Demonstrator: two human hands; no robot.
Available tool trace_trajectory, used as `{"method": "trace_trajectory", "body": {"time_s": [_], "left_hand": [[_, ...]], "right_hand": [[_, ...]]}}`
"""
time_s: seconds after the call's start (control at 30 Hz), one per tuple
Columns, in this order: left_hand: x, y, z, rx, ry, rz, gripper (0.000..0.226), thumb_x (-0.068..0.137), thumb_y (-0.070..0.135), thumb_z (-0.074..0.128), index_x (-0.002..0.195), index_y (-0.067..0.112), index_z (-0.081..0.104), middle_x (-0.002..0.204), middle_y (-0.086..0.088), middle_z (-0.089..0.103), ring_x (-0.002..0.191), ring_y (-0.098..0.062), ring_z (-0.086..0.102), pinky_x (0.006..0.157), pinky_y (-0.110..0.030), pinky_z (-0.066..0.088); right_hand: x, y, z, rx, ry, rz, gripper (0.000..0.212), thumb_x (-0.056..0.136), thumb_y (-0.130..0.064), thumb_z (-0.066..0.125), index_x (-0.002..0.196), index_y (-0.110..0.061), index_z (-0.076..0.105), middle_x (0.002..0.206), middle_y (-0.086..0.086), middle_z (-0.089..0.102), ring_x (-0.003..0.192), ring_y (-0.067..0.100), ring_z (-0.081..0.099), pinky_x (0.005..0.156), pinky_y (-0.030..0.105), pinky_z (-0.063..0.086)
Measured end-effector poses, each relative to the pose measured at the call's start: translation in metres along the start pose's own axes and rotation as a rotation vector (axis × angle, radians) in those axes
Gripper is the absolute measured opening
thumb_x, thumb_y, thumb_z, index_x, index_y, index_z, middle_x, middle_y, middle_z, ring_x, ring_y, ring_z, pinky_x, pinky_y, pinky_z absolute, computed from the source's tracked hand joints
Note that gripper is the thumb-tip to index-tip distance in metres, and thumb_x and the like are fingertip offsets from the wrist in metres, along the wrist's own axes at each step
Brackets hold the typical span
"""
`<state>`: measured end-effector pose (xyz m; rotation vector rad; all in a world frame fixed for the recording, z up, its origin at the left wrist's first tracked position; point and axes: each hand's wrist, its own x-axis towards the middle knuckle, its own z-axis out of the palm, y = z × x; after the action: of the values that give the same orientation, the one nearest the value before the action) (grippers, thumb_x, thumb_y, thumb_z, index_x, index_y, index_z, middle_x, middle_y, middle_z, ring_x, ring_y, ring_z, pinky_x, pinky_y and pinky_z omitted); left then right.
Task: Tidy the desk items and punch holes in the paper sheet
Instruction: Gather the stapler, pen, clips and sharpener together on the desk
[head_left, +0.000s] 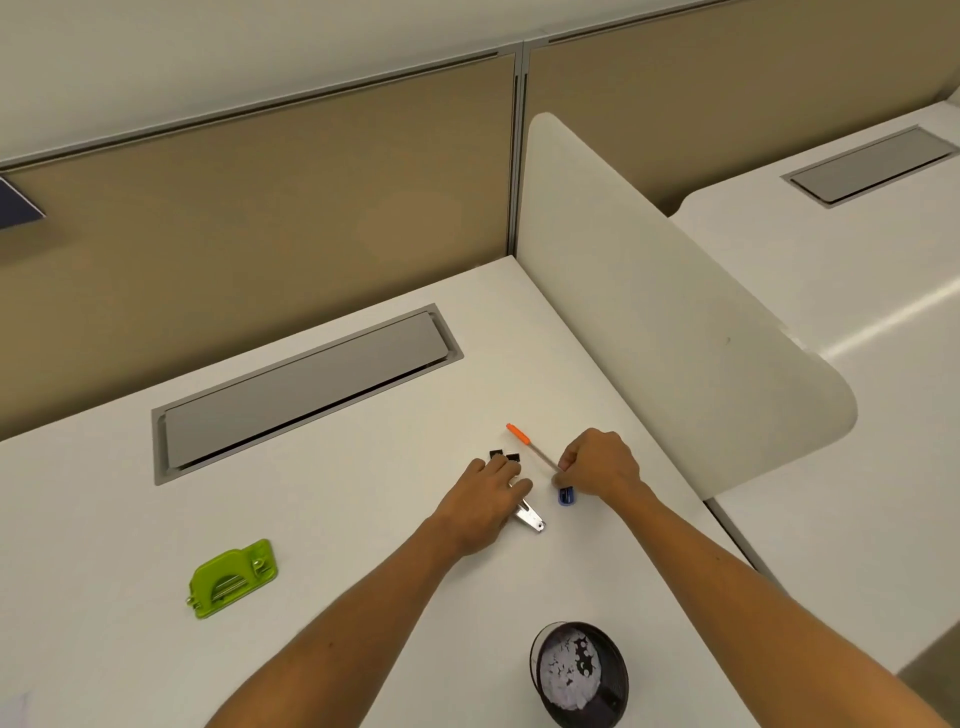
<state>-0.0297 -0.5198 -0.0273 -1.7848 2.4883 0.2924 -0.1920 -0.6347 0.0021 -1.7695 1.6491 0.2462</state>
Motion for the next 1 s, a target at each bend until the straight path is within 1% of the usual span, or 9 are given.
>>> {"method": "trace_trajectory", "body": {"time_s": [0.1, 0.23, 0.33, 0.4, 0.47, 0.53, 0.73, 0.87, 1.0], "left_hand": [[-0.007, -0.002, -0.004, -0.032, 0.029, -0.027, 0.049, 0.086, 0.022, 0.062, 0.131, 0.010, 0.046, 0.141, -0.011, 0.047, 0.130, -0.032, 0.041, 0.097, -0.042, 0.042], [-0.019, -0.011, -0.007, -0.041, 0.027, -0.066, 0.075, 0.084, 0.046, 0.062, 0.145, 0.012, 0.033, 0.150, -0.009, 0.037, 0.138, -0.030, 0.032, 0.108, -0.043, 0.035], [-0.029, -0.018, -0.003, -0.046, -0.002, -0.117, 0.092, 0.083, 0.060, 0.054, 0.154, 0.016, 0.016, 0.163, -0.011, 0.017, 0.150, -0.030, 0.014, 0.120, -0.046, 0.020], [-0.033, -0.022, 0.001, -0.050, -0.025, -0.148, 0.098, 0.083, 0.066, 0.049, 0.156, 0.020, 0.004, 0.166, -0.009, 0.002, 0.153, -0.028, 0.000, 0.124, -0.048, 0.007], [-0.037, -0.024, 0.004, -0.044, -0.022, -0.168, 0.100, 0.082, 0.070, 0.045, 0.156, 0.021, -0.001, 0.166, -0.008, -0.007, 0.153, -0.027, -0.008, 0.124, -0.048, 0.001], [-0.042, -0.024, 0.006, -0.029, -0.017, -0.190, 0.101, 0.082, 0.073, 0.041, 0.156, 0.019, -0.003, 0.165, -0.008, -0.011, 0.152, -0.027, -0.013, 0.124, -0.049, -0.003], [-0.051, -0.023, 0.003, -0.024, 0.005, -0.257, 0.098, 0.086, 0.075, 0.032, 0.156, 0.016, -0.004, 0.165, -0.010, -0.012, 0.152, -0.028, -0.014, 0.123, -0.051, -0.004], [-0.061, -0.021, -0.001, -0.049, 0.000, -0.290, 0.095, 0.087, 0.074, 0.029, 0.156, 0.017, -0.005, 0.165, -0.009, -0.011, 0.152, -0.028, -0.013, 0.124, -0.051, -0.002], [-0.076, -0.018, -0.004, -0.067, -0.006, -0.326, 0.092, 0.090, 0.072, 0.028, 0.155, 0.018, -0.006, 0.165, -0.009, -0.011, 0.152, -0.026, -0.012, 0.125, -0.050, -0.001]], "right_hand": [[0.004, 0.003, -0.006, 0.020, 0.040, 0.001, 0.018, 0.065, -0.031, 0.084, 0.077, -0.023, 0.074, 0.085, 0.000, 0.071, 0.079, 0.019, 0.067, 0.059, 0.024, 0.047], [0.013, 0.007, -0.014, -0.003, 0.087, 0.015, 0.020, 0.069, -0.033, 0.083, 0.085, -0.023, 0.075, 0.091, 0.002, 0.069, 0.082, 0.022, 0.067, 0.062, 0.026, 0.048], [0.019, 0.010, -0.015, -0.038, 0.104, 0.018, 0.020, 0.072, -0.034, 0.082, 0.088, -0.023, 0.075, 0.094, 0.002, 0.070, 0.082, 0.022, 0.067, 0.062, 0.026, 0.048], [0.022, 0.010, -0.013, -0.061, 0.108, 0.011, 0.017, 0.072, -0.034, 0.081, 0.085, -0.025, 0.074, 0.094, 0.001, 0.070, 0.080, 0.022, 0.067, 0.061, 0.026, 0.047], [0.023, 0.010, -0.011, -0.093, 0.116, 0.001, 0.017, 0.073, -0.036, 0.080, 0.085, -0.026, 0.074, 0.094, 0.001, 0.071, 0.078, 0.021, 0.066, 0.061, 0.026, 0.048], [0.023, 0.010, -0.008, -0.118, 0.132, -0.009, 0.025, 0.073, -0.042, 0.080, 0.091, -0.026, 0.072, 0.098, 0.001, 0.070, 0.082, 0.021, 0.065, 0.064, 0.026, 0.048], [0.020, 0.009, -0.006, -0.112, 0.152, -0.055, 0.049, 0.073, -0.052, 0.075, 0.111, -0.022, 0.065, 0.113, 0.003, 0.064, 0.100, 0.024, 0.064, 0.073, 0.029, 0.049], [0.011, -0.003, -0.003, -0.162, 0.183, -0.200, 0.056, 0.086, -0.051, 0.064, 0.131, -0.020, 0.055, 0.127, 0.003, 0.062, 0.116, 0.023, 0.059, 0.086, 0.034, 0.050], [-0.005, -0.020, 0.006, -0.247, 0.158, -0.373, 0.058, 0.094, -0.048, 0.053, 0.142, -0.017, 0.044, 0.144, 0.001, 0.049, 0.131, 0.024, 0.046, 0.099, 0.039, 0.046]]}}
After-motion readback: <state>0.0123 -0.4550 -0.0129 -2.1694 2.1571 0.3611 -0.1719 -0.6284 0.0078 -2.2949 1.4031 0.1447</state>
